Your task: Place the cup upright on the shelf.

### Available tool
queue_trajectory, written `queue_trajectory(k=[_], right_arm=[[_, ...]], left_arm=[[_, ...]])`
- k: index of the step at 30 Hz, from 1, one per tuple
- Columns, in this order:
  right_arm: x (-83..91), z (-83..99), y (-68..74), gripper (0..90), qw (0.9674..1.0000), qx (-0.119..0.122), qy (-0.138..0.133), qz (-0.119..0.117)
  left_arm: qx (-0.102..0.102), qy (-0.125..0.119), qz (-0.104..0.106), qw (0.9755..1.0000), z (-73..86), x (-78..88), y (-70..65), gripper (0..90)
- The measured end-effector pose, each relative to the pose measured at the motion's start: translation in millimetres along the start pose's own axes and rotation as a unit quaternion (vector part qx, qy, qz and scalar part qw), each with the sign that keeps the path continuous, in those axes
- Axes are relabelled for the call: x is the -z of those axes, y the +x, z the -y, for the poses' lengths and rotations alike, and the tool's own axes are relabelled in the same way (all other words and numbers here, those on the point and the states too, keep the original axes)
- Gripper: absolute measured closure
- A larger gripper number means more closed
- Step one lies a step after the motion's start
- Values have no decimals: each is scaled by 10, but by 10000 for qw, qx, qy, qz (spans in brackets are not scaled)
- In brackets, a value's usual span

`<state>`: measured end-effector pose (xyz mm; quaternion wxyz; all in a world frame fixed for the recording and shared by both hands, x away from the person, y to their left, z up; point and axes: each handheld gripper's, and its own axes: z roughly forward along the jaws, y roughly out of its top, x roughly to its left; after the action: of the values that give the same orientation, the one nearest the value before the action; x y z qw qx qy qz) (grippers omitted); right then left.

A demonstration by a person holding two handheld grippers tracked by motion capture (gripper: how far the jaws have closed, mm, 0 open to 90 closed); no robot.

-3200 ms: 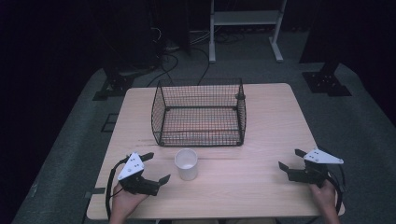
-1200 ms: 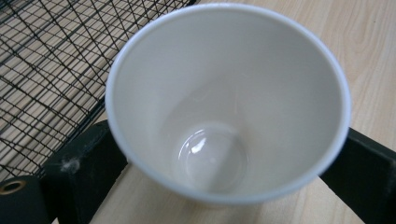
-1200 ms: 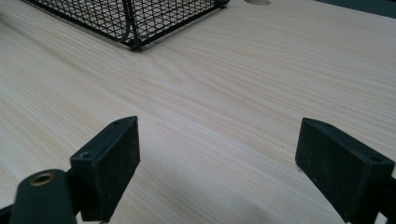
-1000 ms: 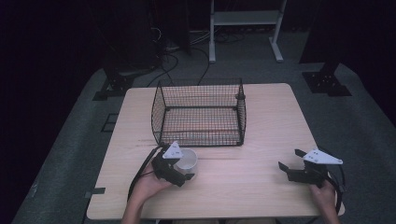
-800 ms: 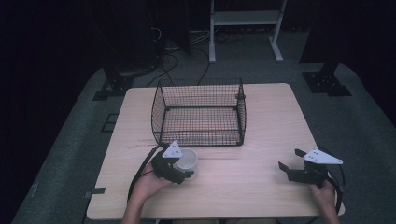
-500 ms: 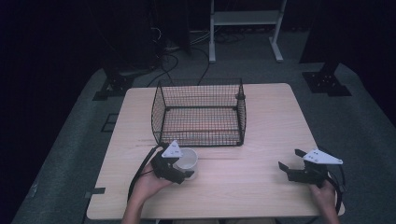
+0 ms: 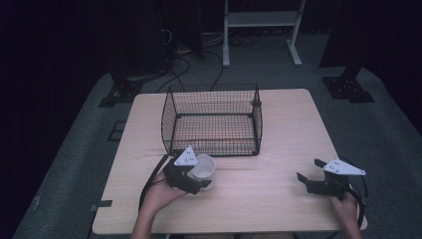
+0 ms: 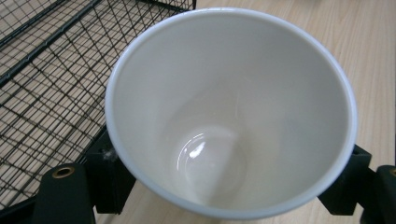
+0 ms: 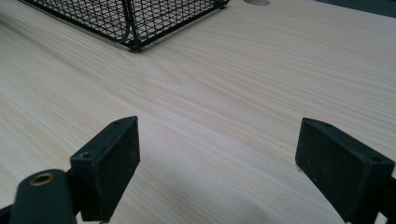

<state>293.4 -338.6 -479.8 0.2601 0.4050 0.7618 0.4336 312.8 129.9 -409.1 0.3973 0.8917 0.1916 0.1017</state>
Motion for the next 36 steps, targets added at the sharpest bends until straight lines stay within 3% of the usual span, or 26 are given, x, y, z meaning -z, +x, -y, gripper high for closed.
queue_trajectory(k=[16,36], right_arm=[[2,0,-6,131,10000,-27,-14,-9],[6,2,-9,131,10000,-46,-33,-18]], left_arm=[[-141,-30,217,9997,-185,27,17,206],[-220,44,239,9995,-312,89,74,207]])
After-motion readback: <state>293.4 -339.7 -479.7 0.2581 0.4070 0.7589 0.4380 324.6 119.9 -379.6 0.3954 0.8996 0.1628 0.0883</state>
